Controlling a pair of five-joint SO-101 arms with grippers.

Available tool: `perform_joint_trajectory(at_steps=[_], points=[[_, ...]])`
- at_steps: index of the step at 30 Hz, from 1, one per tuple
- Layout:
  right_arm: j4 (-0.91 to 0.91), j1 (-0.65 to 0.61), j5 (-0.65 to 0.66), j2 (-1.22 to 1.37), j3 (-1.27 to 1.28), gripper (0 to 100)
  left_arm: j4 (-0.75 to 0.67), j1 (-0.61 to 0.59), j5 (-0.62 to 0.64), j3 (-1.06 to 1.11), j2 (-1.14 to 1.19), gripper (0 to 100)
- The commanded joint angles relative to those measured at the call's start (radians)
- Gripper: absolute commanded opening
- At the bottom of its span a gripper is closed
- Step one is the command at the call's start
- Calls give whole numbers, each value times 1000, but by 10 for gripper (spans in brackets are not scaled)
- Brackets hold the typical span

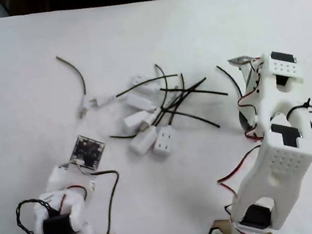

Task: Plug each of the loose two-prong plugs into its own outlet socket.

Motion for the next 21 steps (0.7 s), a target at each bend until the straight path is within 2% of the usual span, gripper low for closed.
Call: perform_joint_trajectory(at_steps=[1, 10, 14, 15, 21], points=[[12, 4, 6, -8, -35, 80, -12, -8, -6, -6, -7, 24], [12, 5, 6, 30, -38, 77, -12, -8, -6, -5, -7, 24], [16, 18, 6, 67, -64, 11, -12, -8, -6, -5, -7, 24], [19, 24, 6, 65, -77, 19, -12, -8, -6, -5, -7, 24], [151, 67, 5, 39, -207, 17, -14, -8, -6, -5, -7, 24]])
